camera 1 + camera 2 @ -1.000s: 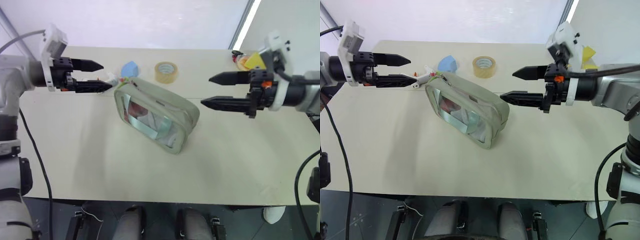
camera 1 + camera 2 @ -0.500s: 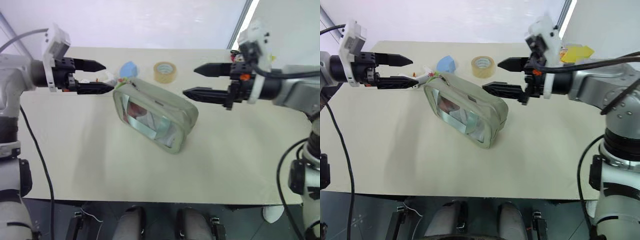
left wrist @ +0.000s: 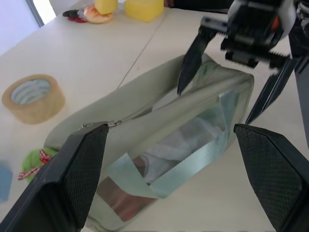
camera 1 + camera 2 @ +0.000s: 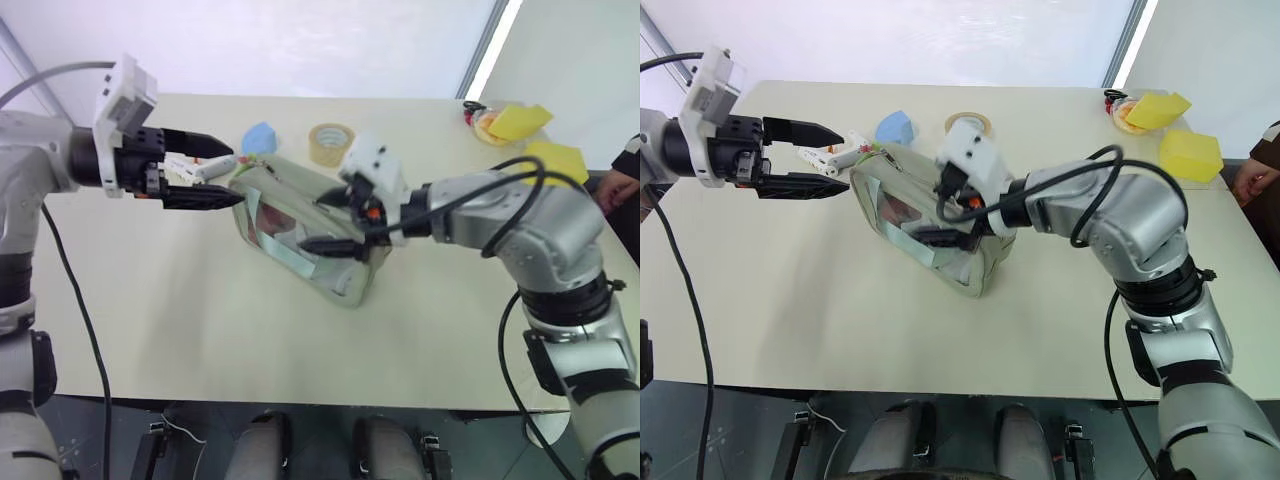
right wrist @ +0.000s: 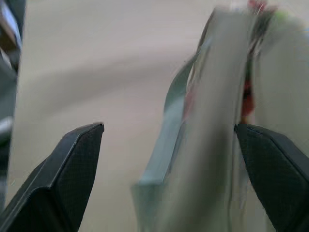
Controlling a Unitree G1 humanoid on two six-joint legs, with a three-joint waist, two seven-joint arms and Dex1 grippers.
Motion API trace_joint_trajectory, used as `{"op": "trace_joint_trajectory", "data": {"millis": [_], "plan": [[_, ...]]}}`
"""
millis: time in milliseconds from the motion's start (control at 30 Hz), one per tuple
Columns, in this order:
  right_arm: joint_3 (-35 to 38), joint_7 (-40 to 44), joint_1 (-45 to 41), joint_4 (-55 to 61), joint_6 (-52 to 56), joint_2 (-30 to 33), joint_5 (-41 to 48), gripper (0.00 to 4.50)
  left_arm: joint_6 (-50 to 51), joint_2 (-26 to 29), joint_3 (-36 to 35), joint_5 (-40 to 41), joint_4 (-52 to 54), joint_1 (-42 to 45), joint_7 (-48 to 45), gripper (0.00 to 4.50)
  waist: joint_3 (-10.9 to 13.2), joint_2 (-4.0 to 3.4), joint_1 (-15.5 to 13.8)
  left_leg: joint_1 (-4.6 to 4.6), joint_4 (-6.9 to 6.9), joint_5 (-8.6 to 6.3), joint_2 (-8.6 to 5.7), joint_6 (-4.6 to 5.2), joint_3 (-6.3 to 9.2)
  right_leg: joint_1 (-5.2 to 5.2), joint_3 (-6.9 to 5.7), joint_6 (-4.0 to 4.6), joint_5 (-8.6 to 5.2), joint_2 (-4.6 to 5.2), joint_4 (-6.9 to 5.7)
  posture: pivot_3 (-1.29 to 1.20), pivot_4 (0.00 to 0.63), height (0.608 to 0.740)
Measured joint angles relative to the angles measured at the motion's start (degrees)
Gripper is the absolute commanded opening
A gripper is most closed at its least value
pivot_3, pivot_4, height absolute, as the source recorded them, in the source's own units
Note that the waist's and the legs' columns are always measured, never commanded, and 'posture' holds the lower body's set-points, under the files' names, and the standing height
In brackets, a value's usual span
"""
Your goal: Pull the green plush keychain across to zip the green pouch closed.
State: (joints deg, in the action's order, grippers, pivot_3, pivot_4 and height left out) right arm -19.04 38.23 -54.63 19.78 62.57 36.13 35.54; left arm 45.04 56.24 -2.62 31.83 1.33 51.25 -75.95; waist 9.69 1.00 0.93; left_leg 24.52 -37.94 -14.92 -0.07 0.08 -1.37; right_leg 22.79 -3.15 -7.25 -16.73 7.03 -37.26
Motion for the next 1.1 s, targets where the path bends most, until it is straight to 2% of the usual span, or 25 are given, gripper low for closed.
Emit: {"op": "trace_joint_trajectory", "data": {"millis": [167,267,433,500,733,867,1100], "plan": [[-3.1,4.6,-0.6,-2.8,-7.1,1.2,-6.2,1.44,0.9,0.0,-0.2,0.6,1.1,-0.7,1.4,4.5,0.0,0.0,0.1,0.0,0.0,0.03,0.01,-0.05,0.0,0.0,0.01,0.0,0.0,-0.03,0.01,0.0,0.15,0.74],[-5.8,7.9,-2.5,-6.3,-16.1,2.4,-13.2,0.12,0.7,0.2,-0.6,0.9,1.1,-1.5,1.6,4.5,0.0,0.0,0.2,-0.01,0.0,0.03,0.01,-0.04,-0.01,0.01,0.01,0.0,0.0,-0.04,0.01,0.0,0.15,0.74],[-9.7,12.6,-6.6,-17.8,-38.4,2.7,-27.1,0.12,-1.1,0.5,-0.6,0.8,-0.6,-2.0,1.3,4.5,0.0,-0.01,0.2,0.01,0.01,0.11,0.01,-0.2,-0.06,0.08,0.05,0.0,0.0,-0.04,0.02,0.0,0.15,0.74],[-9.6,14.5,-7.7,-22.3,-45.4,2.3,-30.1,0.12,-2.0,0.5,-0.6,0.6,-1.6,-2.0,1.2,4.5,0.0,0.0,0.1,0.01,0.01,0.12,0.01,-0.2,-0.05,0.07,0.04,0.0,0.0,-0.04,0.02,0.0,0.15,0.74],[-9.5,20.5,-7.7,-31.5,-60.6,0.8,-35.8,0.12,-3.4,-0.3,-0.5,0.5,-2.3,-2.0,1.4,4.5,0.0,0.01,0.1,0.02,-0.01,0.13,0.02,-0.22,-0.05,0.05,0.04,0.0,0.0,-0.04,0.03,0.0,0.15,0.74],[-9.2,23.7,-8.4,-35.0,-65.4,-0.4,-37.1,0.12,-3.4,-0.8,-0.5,0.5,-2.2,-2.1,2.0,4.5,0.0,0.01,0.2,0.0,-0.01,0.14,0.03,-0.24,-0.04,0.04,0.03,0.0,0.0,-0.04,0.02,0.0,0.15,0.74],[-8.6,24.6,-9.0,-42.1,-76.2,-0.9,-41.7,0.12,-3.2,-1.6,-0.5,0.7,-0.9,-2.8,3.5,4.5,0.0,0.01,0.2,-0.01,-0.02,0.16,0.04,-0.27,-0.03,0.0,0.03,0.0,0.0,-0.05,0.02,0.0,0.15,0.74]]}}
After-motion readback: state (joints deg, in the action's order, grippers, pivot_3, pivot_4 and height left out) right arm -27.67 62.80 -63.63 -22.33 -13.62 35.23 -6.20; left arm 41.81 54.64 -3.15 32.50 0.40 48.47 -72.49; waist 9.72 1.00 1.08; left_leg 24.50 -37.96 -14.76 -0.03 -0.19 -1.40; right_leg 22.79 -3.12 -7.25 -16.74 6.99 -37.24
